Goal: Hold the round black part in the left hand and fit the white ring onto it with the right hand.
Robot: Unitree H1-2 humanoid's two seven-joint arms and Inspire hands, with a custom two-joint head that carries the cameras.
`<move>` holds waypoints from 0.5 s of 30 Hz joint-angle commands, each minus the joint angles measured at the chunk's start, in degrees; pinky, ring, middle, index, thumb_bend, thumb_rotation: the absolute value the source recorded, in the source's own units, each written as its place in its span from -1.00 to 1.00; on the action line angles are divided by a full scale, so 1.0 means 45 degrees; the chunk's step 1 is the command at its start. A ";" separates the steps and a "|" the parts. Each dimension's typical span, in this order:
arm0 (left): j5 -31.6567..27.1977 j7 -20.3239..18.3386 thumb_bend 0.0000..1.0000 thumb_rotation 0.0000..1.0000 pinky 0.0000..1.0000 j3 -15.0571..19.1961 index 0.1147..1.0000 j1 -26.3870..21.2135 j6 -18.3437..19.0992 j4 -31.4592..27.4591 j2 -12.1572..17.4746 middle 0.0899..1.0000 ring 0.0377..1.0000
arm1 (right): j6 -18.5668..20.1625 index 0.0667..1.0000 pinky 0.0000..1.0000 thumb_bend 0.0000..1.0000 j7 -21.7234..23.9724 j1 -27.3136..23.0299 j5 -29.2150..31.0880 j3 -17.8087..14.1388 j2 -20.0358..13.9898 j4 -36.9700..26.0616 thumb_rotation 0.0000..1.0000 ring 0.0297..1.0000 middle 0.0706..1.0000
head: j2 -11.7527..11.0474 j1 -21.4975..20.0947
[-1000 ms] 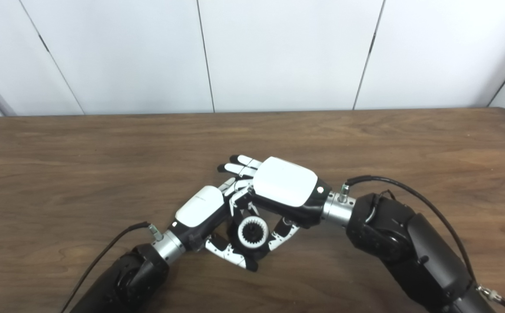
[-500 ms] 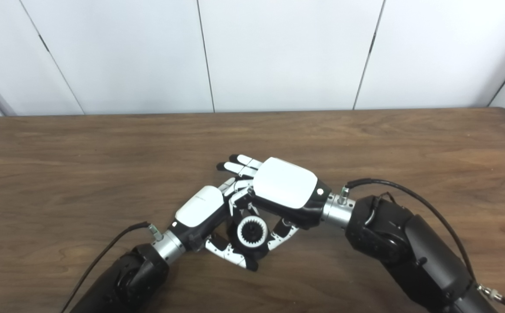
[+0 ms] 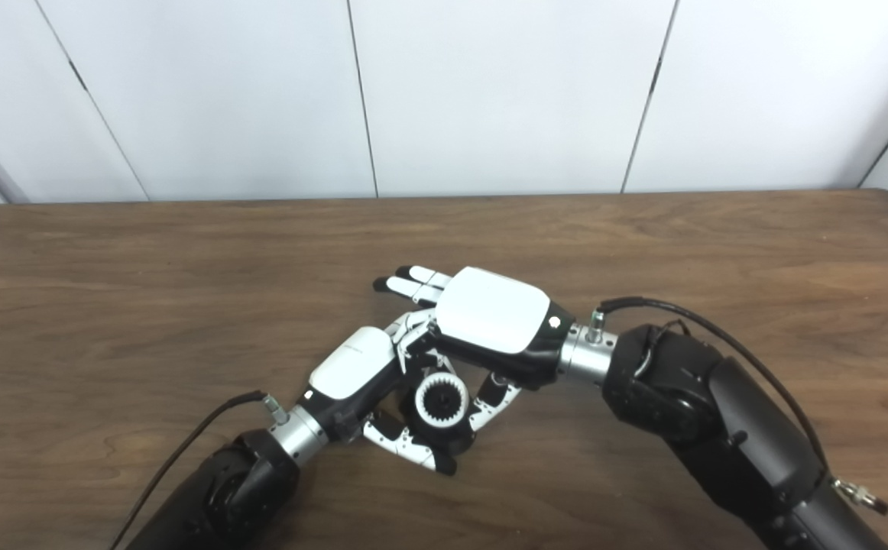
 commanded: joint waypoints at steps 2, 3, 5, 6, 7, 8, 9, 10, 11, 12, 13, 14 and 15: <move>0.0117 -0.0052 0.05 -0.89 1.00 -0.0282 -0.18 -0.0303 -0.0248 -0.0315 -0.0327 0.42 0.79 | 0.0042 -0.11 1.00 0.05 0.0465 -0.0353 0.0414 0.0076 0.0315 0.0000 -0.72 1.00 0.51 | 0.0037 0.0022; 0.0113 -0.0072 0.05 -0.89 1.00 -0.0288 -0.18 -0.0306 -0.0223 -0.0329 -0.0331 0.42 0.79 | 0.0080 -0.11 1.00 0.05 0.0550 -0.0361 0.0439 0.0063 0.0318 -0.0004 -0.72 1.00 0.51 | 0.0051 0.0030; 0.0159 -0.0131 0.05 -0.89 1.00 -0.0302 -0.18 -0.0308 -0.0148 -0.0392 -0.0314 0.43 0.81 | 0.0142 -0.11 1.00 0.05 0.0702 -0.0347 0.0491 0.0044 0.0321 -0.0018 -0.72 1.00 0.51 | 0.0045 0.0017; 0.0188 -0.0225 0.05 -0.89 1.00 -0.0313 -0.18 -0.0301 -0.0053 -0.0466 -0.0287 0.44 0.82 | 0.0222 -0.11 1.00 0.05 0.0823 -0.0332 0.0550 0.0048 0.0317 -0.0044 -0.72 1.00 0.52 | 0.0045 0.0017; 0.0207 -0.0291 0.04 -0.89 1.00 -0.0322 -0.18 -0.0295 0.0015 -0.0519 -0.0267 0.45 0.84 | 0.0279 -0.11 1.00 0.05 0.0913 -0.0322 0.0592 0.0048 0.0317 -0.0065 -0.72 1.00 0.52 | 0.0045 0.0017; 0.0199 -0.0347 0.04 -0.90 1.00 -0.0323 -0.18 -0.0267 0.0088 -0.0579 -0.0265 0.46 0.85 | 0.0333 -0.11 1.00 0.05 0.0974 -0.0287 0.0687 0.0029 0.0324 -0.0082 -0.72 1.00 0.53 | 0.0030 -0.0002; 0.0200 -0.0335 0.04 -0.89 1.00 -0.0328 -0.18 -0.0236 0.0100 -0.0594 -0.0268 0.45 0.85 | 0.0356 -0.11 1.00 0.05 0.0988 -0.0251 0.0810 -0.0004 0.0345 -0.0071 -0.72 1.00 0.53 | 0.0030 -0.0002; 0.0201 -0.0304 0.05 -0.89 1.00 -0.0337 -0.18 -0.0210 0.0101 -0.0595 -0.0275 0.44 0.84 | 0.0395 -0.11 1.00 0.05 0.1008 -0.0229 0.0898 -0.0029 0.0360 -0.0067 -0.72 1.00 0.52 | 0.0030 -0.0002; 0.0214 -0.0282 0.05 -0.89 1.00 -0.0353 -0.18 -0.0195 0.0109 -0.0600 -0.0279 0.44 0.83 | 0.0423 -0.11 1.00 0.05 0.1021 -0.0217 0.0964 -0.0052 0.0373 -0.0050 -0.72 1.00 0.52 | 0.0030 -0.0002; 0.0238 -0.0255 0.05 -0.89 1.00 -0.0375 -0.18 -0.0198 0.0096 -0.0585 -0.0277 0.45 0.82 | 0.0425 -0.11 1.00 0.05 0.1024 -0.0222 0.1002 -0.0071 0.0382 -0.0011 -0.72 1.00 0.52 | 0.0030 -0.0002; 0.0252 -0.0241 0.05 -0.88 1.00 -0.0392 -0.18 -0.0202 0.0092 -0.0577 -0.0274 0.47 0.82 | 0.0421 -0.11 1.00 0.05 0.1034 -0.0226 0.1019 -0.0088 0.0390 0.0014 -0.72 1.00 0.52 | 0.0030 -0.0002; 0.0270 -0.0206 0.05 -0.88 1.00 -0.0404 -0.18 -0.0210 0.0074 -0.0549 -0.0273 0.49 0.83 | 0.0439 -0.11 1.00 0.05 0.1048 -0.0225 0.1029 -0.0111 0.0398 0.0039 -0.72 1.00 0.52 | 0.0030 -0.0002; 0.0283 -0.0217 0.05 -0.88 1.00 -0.0417 -0.18 -0.0219 0.0095 -0.0561 -0.0271 0.49 0.84 | 0.0476 -0.11 1.00 0.05 0.1088 -0.0215 0.1081 -0.0142 0.0391 0.0029 -0.72 1.00 0.52 | 0.0102 0.0001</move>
